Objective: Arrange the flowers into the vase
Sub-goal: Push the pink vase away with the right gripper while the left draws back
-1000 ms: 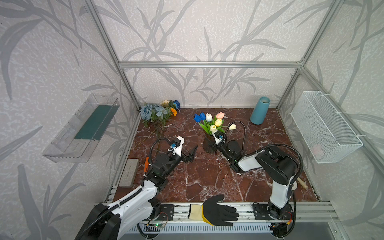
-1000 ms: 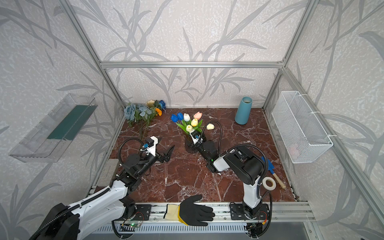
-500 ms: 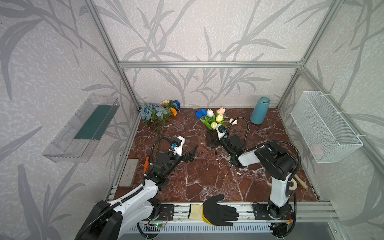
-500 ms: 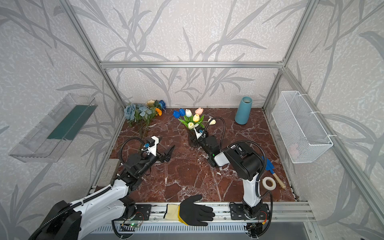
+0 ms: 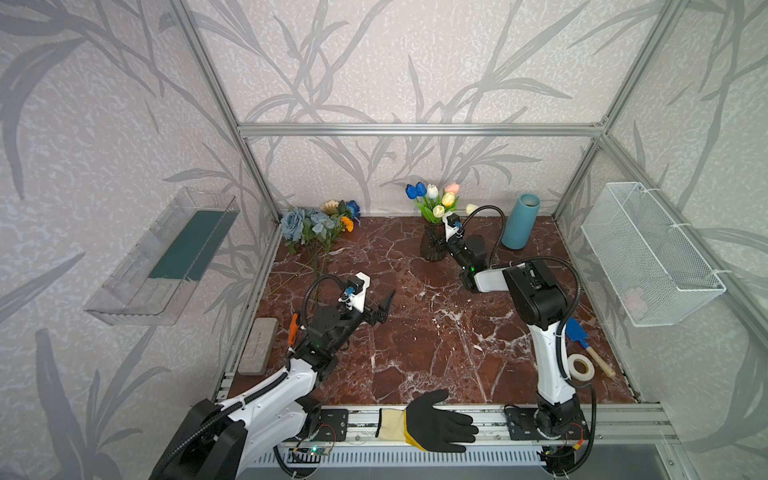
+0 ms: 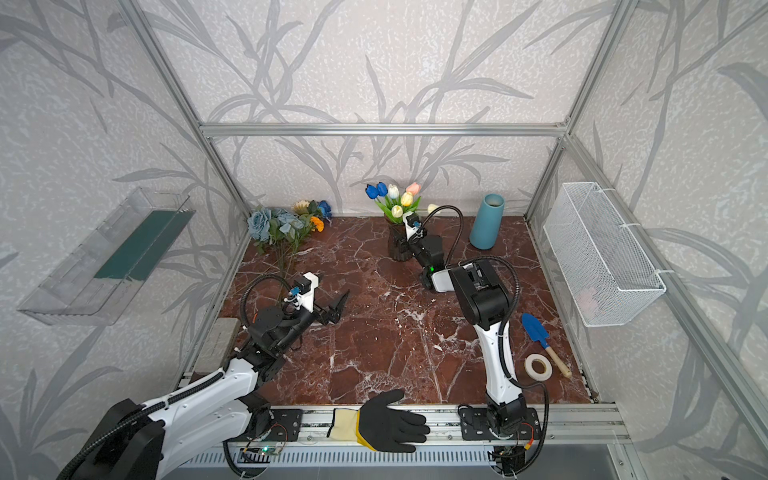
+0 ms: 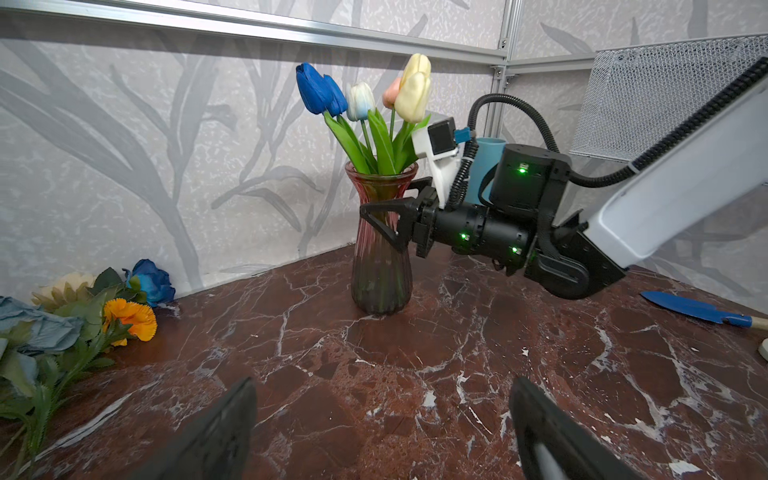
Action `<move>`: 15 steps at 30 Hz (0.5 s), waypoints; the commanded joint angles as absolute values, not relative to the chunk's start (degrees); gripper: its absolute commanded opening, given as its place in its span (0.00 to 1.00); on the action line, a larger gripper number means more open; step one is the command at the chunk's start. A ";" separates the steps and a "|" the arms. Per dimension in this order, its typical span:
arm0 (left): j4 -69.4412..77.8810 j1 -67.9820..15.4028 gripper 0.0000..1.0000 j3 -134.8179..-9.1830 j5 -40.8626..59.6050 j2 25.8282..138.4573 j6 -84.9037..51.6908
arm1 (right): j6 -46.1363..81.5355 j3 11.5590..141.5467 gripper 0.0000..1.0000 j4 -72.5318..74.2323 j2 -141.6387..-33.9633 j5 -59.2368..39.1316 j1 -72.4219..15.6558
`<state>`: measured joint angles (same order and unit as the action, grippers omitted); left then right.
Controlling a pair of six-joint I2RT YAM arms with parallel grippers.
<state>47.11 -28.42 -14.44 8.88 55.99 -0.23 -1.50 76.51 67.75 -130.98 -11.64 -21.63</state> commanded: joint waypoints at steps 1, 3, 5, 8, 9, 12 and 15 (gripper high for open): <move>46.88 -28.48 0.94 -16.06 8.14 55.37 1.20 | -2.91 87.42 0.23 65.15 -133.91 -15.67 -21.07; 46.44 -28.45 0.94 -16.44 8.15 55.63 1.51 | -2.60 93.09 0.24 62.41 -137.09 -16.06 -20.39; 45.98 -28.48 0.94 -16.78 8.09 55.81 1.88 | -2.26 98.29 0.24 59.99 -140.13 -16.59 -20.00; 45.99 -28.43 0.94 -17.07 7.97 56.16 2.15 | -1.89 105.38 0.24 55.50 -144.14 -17.35 -19.82; 45.98 -28.48 0.94 -17.28 7.84 56.33 2.19 | -1.55 107.11 0.25 54.89 -145.14 -17.62 -19.83; 46.21 -28.48 0.94 -17.37 7.91 56.73 2.28 | -0.59 110.13 0.26 55.06 -147.51 -17.90 -19.84; 46.58 -28.48 0.94 -17.67 7.98 57.35 2.29 | 0.00 113.78 0.27 53.37 -149.68 -18.24 -19.73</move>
